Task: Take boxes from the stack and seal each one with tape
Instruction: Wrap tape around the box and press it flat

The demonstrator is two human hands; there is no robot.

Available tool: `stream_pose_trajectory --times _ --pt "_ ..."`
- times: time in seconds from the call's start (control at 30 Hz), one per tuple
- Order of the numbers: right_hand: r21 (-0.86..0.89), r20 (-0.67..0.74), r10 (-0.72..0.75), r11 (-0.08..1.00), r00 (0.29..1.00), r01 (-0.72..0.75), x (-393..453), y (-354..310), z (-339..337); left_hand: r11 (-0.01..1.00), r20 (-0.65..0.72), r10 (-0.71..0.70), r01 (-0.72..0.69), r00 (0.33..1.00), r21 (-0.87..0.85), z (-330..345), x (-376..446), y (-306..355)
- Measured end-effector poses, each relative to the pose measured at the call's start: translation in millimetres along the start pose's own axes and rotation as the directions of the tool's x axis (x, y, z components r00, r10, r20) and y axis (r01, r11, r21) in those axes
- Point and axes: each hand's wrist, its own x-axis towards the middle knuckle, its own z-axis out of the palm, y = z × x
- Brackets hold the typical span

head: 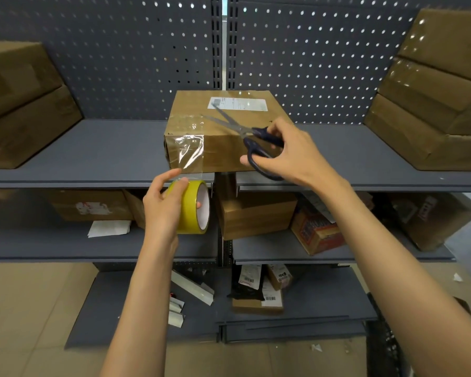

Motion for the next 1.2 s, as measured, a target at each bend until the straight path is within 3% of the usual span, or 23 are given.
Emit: stream_pose_trajectory --times 0.23,0.43,0.57,1.2 --pt "-0.084 0.300 0.069 0.995 0.952 -0.045 -11.8 -1.4 -1.0 1.000 0.005 0.004 -0.004 1.000 -0.009 -0.1 -0.8 1.7" --pt "-0.099 0.297 0.106 0.992 0.949 -0.080 -15.7 3.9 -4.3 1.000 0.005 -0.003 0.004 1.000 -0.011 0.7 -1.8 1.3" --pt "-0.068 0.386 0.123 0.992 0.914 -0.105 -12.5 4.5 -0.6 1.000 0.001 -0.004 0.004 1.000 -0.013 0.0 -0.7 1.1" --pt "0.072 0.461 0.015 0.996 0.888 -0.054 13.1 2.3 23.4 0.999 0.026 0.017 -0.018 1.000 0.034 -4.6 6.2 -1.0"
